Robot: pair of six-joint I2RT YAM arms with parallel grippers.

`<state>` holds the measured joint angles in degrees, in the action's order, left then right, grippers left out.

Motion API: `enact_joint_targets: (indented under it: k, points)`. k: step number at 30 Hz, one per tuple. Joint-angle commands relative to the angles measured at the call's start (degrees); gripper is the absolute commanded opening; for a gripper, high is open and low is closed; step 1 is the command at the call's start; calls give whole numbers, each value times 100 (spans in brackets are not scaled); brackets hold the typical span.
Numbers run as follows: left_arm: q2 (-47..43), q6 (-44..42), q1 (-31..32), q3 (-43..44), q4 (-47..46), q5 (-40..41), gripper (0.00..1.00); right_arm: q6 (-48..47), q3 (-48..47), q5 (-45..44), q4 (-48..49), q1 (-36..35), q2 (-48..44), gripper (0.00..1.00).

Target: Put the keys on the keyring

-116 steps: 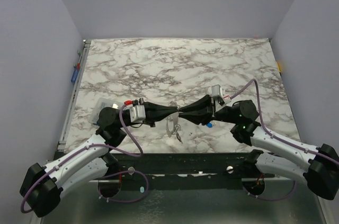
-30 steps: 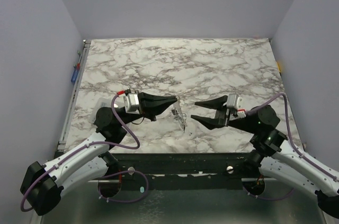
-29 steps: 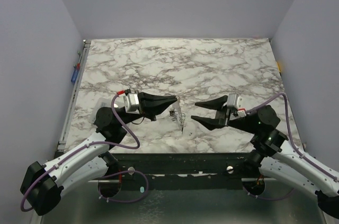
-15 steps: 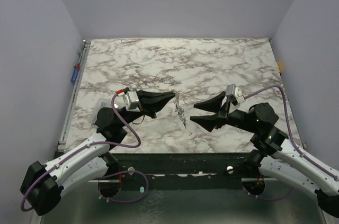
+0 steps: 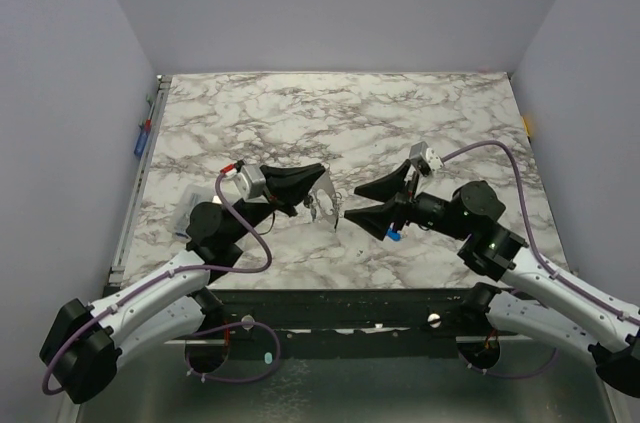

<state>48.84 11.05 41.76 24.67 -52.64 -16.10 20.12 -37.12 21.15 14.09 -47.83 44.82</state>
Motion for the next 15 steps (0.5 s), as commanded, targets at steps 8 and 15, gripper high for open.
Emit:
enact_joint_targets:
  k: [8,15]
  points:
    - [228,-37,67,-10,-399,416,0,-224,-185,-272,301,-172,260,73]
    - [246,-11,95,-31,-453,394,0,-750,-140,-540,389,-191,362,72]
